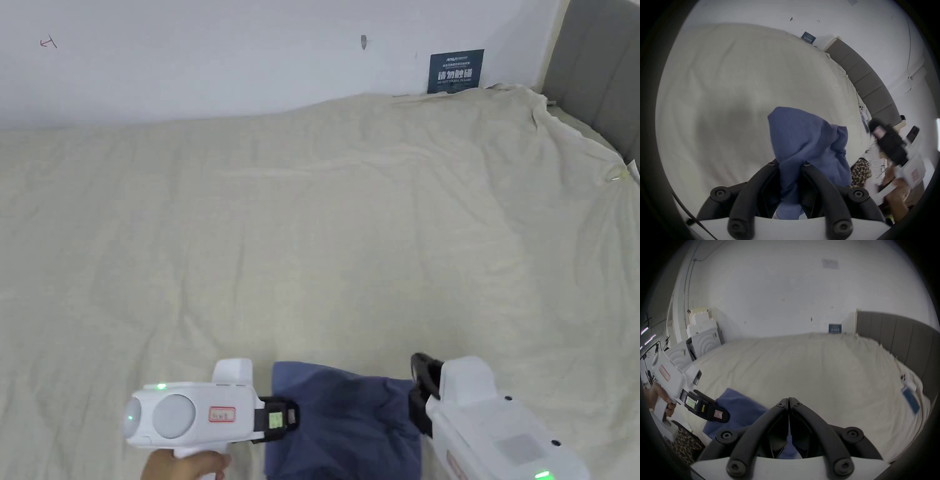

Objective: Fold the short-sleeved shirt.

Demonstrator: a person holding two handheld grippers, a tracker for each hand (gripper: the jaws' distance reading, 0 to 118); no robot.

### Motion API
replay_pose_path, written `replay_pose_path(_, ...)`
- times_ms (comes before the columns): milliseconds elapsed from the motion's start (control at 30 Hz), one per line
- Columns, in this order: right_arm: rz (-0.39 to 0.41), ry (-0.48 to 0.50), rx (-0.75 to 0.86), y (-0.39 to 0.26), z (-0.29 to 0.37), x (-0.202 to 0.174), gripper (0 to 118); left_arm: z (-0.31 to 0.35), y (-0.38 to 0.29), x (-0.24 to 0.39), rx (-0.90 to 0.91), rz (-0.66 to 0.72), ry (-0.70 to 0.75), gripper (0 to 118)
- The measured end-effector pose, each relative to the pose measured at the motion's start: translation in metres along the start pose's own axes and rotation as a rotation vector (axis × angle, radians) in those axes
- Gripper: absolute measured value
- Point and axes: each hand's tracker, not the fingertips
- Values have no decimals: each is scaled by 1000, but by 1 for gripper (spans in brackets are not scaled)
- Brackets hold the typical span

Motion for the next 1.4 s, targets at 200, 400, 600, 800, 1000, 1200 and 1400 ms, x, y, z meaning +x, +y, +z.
replay_pose_path(200,23,-24,135,56,23,10,0,55,28,-53,66,8,129,15)
replay_pose_path(400,36,-33,184,87,28,3,0,110,48,-125,140,87,285,15)
replay_pose_path(600,62,-32,175,96,15,-10,0,162,59,-192,166,165,423,15)
replay_pose_path(800,74,-26,155,97,-5,-24,0,196,56,-249,163,259,519,15)
replay_pose_path(1000,88,-10,132,99,-24,-36,0,215,42,-286,138,335,589,15)
replay_pose_path(1200,91,-8,128,98,-35,-36,0,205,31,-308,102,384,642,15)
replay_pose_path(1400,82,-15,122,101,-33,-33,0,181,26,-313,76,433,733,50)
